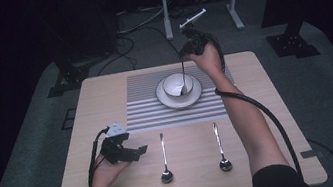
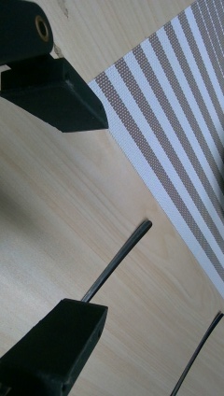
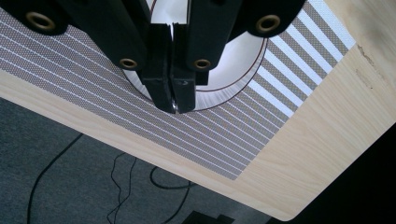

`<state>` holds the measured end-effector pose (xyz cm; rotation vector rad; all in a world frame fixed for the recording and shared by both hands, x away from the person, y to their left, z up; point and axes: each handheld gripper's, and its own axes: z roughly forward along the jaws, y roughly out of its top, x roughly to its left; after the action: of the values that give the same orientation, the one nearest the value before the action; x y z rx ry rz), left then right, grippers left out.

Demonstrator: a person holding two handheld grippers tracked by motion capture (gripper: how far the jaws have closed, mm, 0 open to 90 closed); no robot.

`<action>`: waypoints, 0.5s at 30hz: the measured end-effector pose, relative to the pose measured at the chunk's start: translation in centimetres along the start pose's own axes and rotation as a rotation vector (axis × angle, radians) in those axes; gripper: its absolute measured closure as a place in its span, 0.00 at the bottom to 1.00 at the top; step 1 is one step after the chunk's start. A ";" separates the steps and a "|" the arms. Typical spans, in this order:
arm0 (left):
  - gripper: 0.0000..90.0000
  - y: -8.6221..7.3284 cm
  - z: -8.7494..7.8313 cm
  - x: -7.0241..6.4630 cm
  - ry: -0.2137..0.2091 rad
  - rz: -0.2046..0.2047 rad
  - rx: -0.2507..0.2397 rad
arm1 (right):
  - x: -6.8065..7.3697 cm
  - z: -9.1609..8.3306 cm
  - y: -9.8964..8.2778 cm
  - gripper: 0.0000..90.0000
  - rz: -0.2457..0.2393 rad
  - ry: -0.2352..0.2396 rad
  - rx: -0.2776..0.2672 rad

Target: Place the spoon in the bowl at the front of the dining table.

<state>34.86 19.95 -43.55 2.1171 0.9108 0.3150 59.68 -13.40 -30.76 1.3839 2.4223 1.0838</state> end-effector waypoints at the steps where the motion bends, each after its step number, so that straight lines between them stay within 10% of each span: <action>1: 0.10 0.0 0.0 0.0 0.000 0.000 0.001 | -0.1 0.0 -0.2 0.98 0.000 0.001 0.004; 15: 0.10 0.1 0.1 0.0 0.004 -0.001 0.005 | -2.1 -0.3 -1.8 0.91 0.019 -0.031 0.066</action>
<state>34.96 19.84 -43.60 2.1212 0.9155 0.3169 59.50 -15.77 -32.14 1.4356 2.4482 0.9875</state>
